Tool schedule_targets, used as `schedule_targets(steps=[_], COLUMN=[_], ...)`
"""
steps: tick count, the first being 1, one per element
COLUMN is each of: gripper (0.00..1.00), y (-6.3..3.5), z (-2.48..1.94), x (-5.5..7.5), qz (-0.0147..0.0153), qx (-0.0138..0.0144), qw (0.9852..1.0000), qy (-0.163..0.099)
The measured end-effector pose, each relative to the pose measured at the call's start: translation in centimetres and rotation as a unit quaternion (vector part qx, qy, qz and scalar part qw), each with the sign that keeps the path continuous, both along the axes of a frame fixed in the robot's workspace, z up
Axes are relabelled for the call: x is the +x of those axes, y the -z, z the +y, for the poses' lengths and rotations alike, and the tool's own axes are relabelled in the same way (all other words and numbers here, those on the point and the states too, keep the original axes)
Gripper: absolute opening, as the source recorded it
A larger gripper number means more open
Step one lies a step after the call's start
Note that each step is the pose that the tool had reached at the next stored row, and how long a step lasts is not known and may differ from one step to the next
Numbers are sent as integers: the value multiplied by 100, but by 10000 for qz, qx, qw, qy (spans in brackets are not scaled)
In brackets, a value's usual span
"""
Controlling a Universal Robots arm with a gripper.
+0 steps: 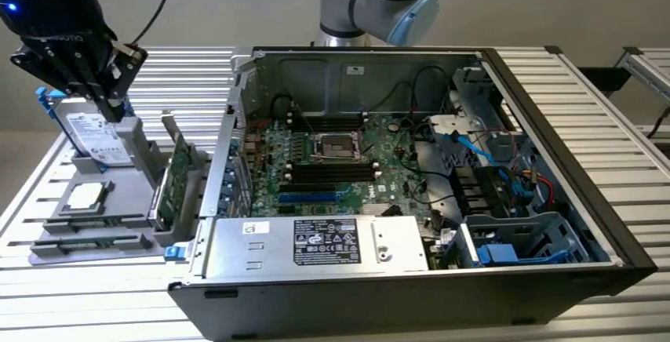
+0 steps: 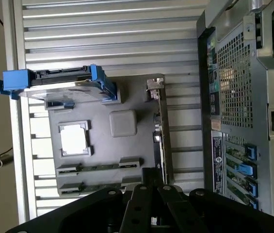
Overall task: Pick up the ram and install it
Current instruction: 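Reach for the ram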
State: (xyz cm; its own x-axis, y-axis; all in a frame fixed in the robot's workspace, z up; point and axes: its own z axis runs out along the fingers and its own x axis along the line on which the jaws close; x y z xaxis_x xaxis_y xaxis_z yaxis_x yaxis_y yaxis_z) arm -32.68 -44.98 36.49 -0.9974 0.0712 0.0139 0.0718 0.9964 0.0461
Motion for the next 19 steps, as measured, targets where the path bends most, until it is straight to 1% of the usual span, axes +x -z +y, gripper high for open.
schedule_targets(steps=[14, 19], gripper=[11, 11], y=[155, 204], z=[-145, -199], x=[-279, -354], qz=[54, 82], qx=[0, 0], qw=[10000, 10000], qy=[-1, -1])
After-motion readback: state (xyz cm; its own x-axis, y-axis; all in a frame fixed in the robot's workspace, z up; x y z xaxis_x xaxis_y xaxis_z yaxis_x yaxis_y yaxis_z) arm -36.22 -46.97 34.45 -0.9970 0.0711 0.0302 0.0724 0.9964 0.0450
